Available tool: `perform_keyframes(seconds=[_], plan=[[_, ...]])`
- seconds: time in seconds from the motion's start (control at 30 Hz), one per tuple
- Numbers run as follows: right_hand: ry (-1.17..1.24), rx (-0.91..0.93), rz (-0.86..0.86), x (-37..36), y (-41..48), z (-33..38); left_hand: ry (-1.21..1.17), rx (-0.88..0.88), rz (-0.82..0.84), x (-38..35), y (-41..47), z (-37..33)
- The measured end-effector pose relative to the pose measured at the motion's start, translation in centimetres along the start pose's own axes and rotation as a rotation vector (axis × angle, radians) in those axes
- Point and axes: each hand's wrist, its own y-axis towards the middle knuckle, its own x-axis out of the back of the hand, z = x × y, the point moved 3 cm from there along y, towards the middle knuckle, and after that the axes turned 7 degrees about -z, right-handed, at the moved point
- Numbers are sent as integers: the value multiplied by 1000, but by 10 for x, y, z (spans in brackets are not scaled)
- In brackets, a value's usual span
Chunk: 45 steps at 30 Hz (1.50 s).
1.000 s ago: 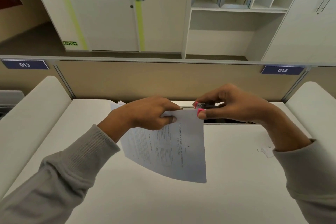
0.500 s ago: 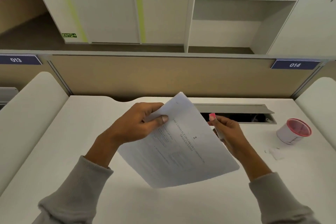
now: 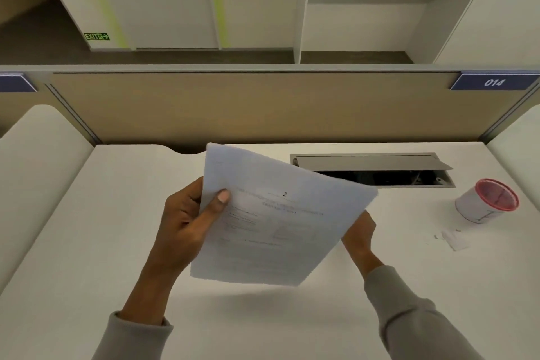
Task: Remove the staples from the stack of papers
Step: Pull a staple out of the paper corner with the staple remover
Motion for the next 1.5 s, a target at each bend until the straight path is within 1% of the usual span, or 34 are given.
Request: perform_keyframes(seconds=[0.07,0.13,0.27,0.4,0.53,0.67,0.73,0.8,0.83,0.87,0.9,0.93,1.0,1.07,1.13,1.23,1.33,1.5], plan=[[-141,80,-35,-8,7,-6,-49,22,-66,2,-2,7],[-201,85,-47,-14,12,-12,-96,49,-111,4,-4,13],[-263,108,-37,-28,18,-20,-168,104,-169,4,-8,24],[-283,141,-53,-35,22,-20,-178,130,-169,-1,-11,27],[-312,109,-70,-42,23,-26,-189,131,-143,-6,-11,23],[-369,74,-39,-44,22,-26,-198,126,-131,-8,-13,18],[-398,17,-16,-40,17,-21,-204,126,-125,-8,-15,18],[-420,-51,-29,-31,10,-6,-214,130,-130,-7,-17,17],[-356,-85,-52,-26,7,5,-219,132,-134,-6,-18,17],[-226,-91,-71,-18,5,17,-222,129,-136,-5,-19,16],[-43,-54,-66,-8,1,33,-222,124,-138,-4,-20,15],[165,-9,-21,3,-6,50,-219,121,-139,-3,-21,14],[526,14,193,28,-28,88,-216,131,-137,-2,-23,12],[716,10,418,49,-52,116,-222,148,-132,-2,-25,11],[782,47,547,65,-69,129,-239,149,-124,-2,-27,6],[839,105,603,81,-84,132,-257,162,-130,-5,-30,-3],[813,205,548,93,-99,135,-269,205,-165,-5,-35,-11],[770,228,442,111,-117,137,-252,215,-148,-5,-46,-21]])
